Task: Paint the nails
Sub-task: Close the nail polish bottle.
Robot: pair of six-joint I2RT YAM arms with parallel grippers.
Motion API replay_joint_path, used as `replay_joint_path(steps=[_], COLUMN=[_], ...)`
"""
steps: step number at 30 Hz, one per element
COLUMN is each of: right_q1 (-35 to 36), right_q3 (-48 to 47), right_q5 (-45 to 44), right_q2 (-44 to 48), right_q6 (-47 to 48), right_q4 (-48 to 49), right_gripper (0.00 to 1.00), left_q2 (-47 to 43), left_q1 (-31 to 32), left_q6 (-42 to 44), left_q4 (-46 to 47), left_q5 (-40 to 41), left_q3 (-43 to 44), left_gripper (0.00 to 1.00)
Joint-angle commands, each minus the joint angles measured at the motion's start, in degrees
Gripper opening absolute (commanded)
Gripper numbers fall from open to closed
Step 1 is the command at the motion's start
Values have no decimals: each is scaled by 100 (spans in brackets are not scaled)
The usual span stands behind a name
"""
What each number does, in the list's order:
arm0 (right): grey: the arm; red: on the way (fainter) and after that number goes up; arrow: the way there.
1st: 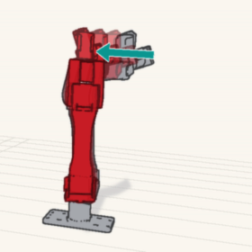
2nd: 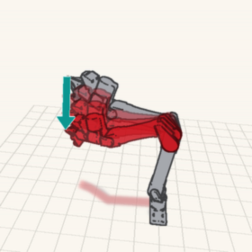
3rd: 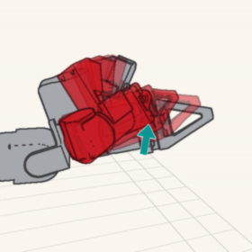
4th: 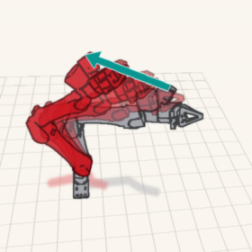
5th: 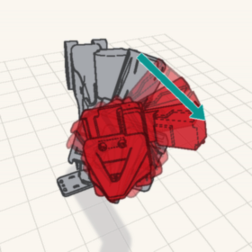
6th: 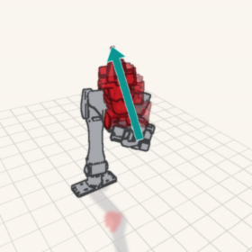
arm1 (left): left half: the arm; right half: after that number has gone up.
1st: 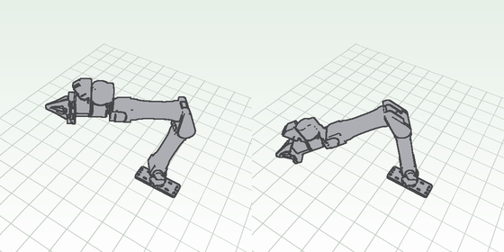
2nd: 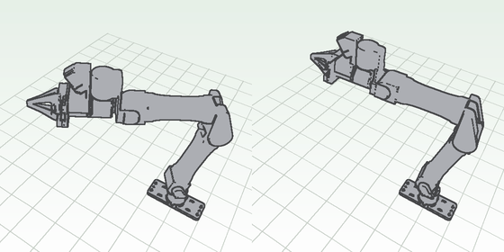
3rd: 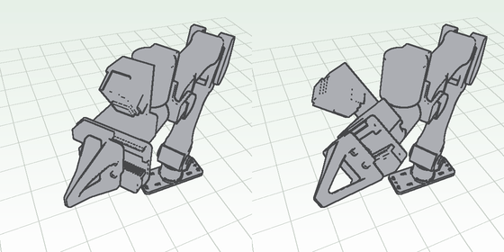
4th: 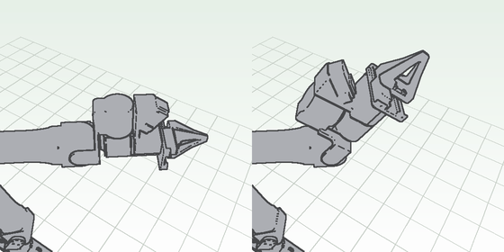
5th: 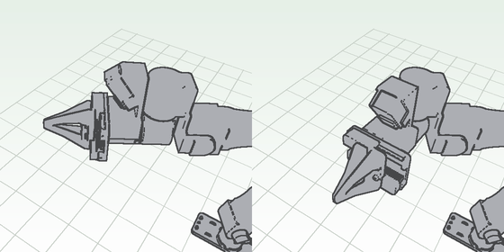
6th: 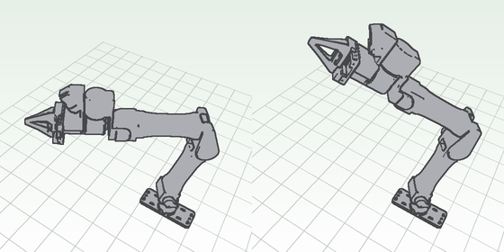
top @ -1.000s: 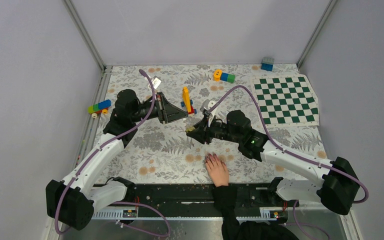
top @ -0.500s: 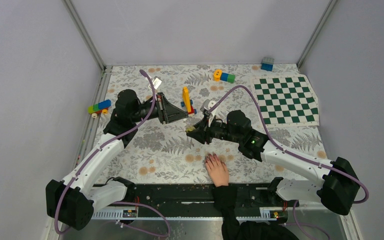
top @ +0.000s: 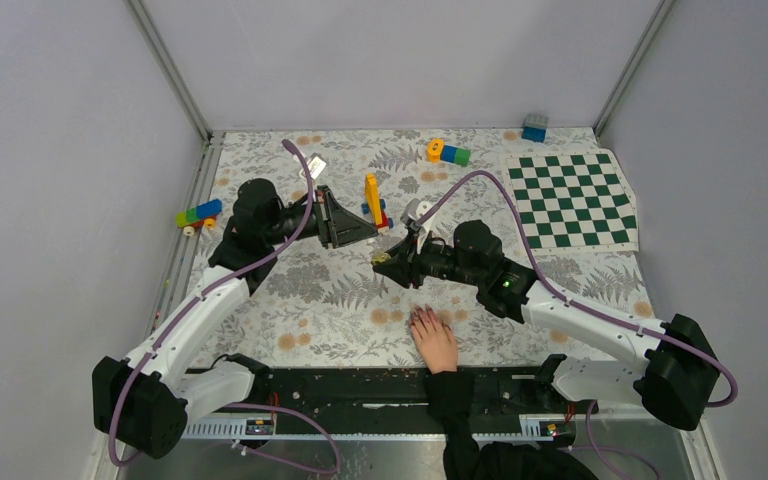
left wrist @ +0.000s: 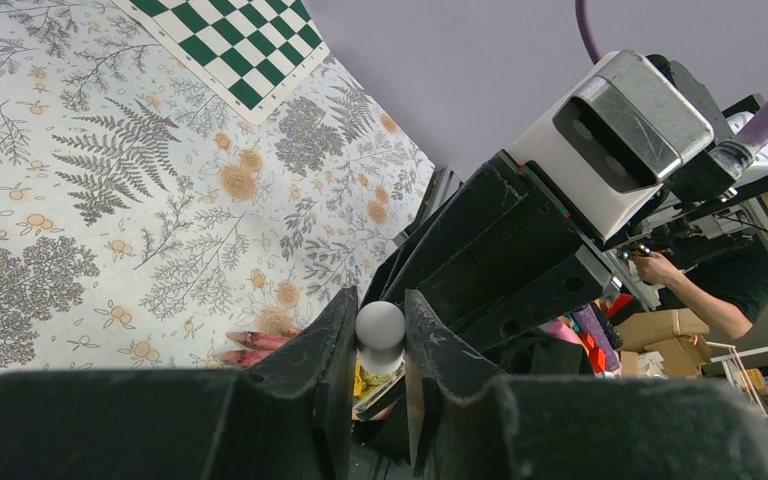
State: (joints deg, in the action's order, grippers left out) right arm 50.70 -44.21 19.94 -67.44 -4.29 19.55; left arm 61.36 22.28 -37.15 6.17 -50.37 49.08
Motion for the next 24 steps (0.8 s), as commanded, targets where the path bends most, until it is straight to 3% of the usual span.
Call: replay_joint_path(steps=[1,24], right_q1=[63,63], right_q3=[-224,-243], right_q5=[-60,-141], right_q2=[125,200], right_q6=[65,28], right_q4=[209,209], right_gripper=[0,0], left_q2=[19,51], left_q1=[44,101], left_q6=[-13,6], left_q4=[358,350], left_q5=[-128,-110], left_q3=[-39,-48], left_gripper=[0,0])
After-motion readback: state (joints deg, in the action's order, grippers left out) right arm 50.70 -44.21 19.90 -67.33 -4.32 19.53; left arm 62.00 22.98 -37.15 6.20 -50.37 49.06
